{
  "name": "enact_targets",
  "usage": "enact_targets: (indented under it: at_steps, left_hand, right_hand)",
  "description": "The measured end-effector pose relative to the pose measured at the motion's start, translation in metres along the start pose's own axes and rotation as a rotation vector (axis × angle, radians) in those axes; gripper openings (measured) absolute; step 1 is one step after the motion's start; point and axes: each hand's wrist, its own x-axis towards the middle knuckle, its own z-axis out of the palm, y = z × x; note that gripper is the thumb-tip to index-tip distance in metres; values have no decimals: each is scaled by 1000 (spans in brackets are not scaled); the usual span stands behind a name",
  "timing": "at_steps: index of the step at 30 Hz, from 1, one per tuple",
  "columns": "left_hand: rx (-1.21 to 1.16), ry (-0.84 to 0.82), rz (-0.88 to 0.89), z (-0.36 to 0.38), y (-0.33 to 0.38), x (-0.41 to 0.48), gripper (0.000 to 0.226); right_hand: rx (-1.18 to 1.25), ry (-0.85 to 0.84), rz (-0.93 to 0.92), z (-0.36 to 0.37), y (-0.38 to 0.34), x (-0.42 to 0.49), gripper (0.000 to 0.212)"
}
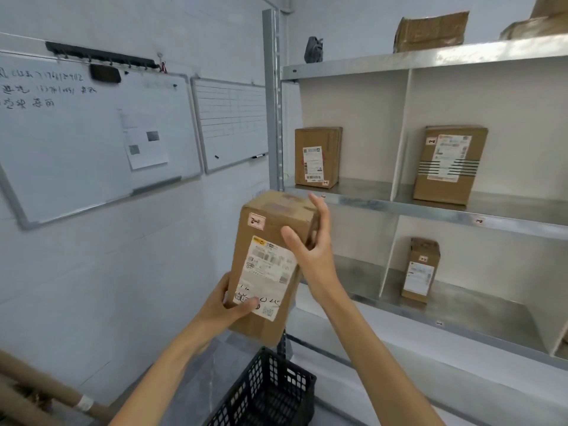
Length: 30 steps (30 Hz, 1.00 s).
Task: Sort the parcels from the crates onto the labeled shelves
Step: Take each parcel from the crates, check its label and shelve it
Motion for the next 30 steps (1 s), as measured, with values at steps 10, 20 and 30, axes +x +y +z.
enact_targets:
  at_steps: [10,20,30]
  left_hand:
    - [67,5,-40,19,5,2,78]
    - [-129,-186,-155,94,14,39,64]
    - [-103,-305,-256,170,-1,125,79]
  right_hand:
    - [-24,-38,79,-8,24,-48,90]
    - [-45,63,139,-87,37,-52,76]
    - [0,158,347,-183,82,-3,54]
